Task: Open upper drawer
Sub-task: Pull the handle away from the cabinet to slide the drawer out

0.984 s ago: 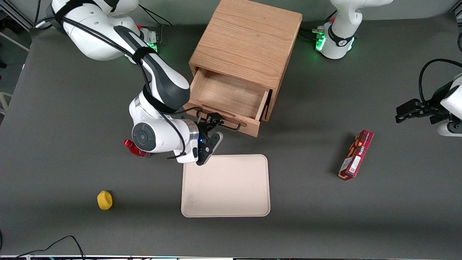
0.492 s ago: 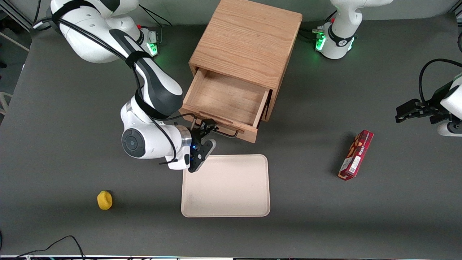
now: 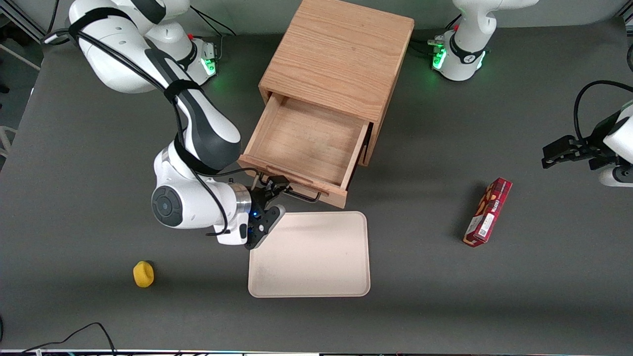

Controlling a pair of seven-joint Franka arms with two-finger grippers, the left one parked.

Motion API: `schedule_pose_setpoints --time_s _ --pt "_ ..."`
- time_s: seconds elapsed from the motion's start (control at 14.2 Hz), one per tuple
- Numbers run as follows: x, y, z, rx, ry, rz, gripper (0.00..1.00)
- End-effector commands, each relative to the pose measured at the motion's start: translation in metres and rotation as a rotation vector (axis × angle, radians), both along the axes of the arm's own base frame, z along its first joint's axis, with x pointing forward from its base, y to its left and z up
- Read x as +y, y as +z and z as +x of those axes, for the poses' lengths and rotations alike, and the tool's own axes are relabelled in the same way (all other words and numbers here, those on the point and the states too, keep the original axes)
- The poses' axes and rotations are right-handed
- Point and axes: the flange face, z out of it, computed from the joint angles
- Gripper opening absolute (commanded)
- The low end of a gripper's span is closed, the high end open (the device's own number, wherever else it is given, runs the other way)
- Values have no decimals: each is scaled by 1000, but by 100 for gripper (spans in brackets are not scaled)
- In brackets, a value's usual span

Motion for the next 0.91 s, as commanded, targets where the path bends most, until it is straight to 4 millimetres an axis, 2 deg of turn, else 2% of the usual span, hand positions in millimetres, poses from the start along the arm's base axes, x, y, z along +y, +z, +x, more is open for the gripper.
schedule_pose_setpoints --time_s 0.0,0.14,0.28,0.49,0.56,0.84 --pt "-13 4 15 -40 26 -7 100" --pt "-17 4 20 -48 25 -4 100" --pt "-34 10 29 -48 10 -14 100" --pt "-52 28 39 -81 22 -13 100" --pt "-51 37 38 -88 26 -12 100" --pt "-58 131 16 -161 27 -20 100"
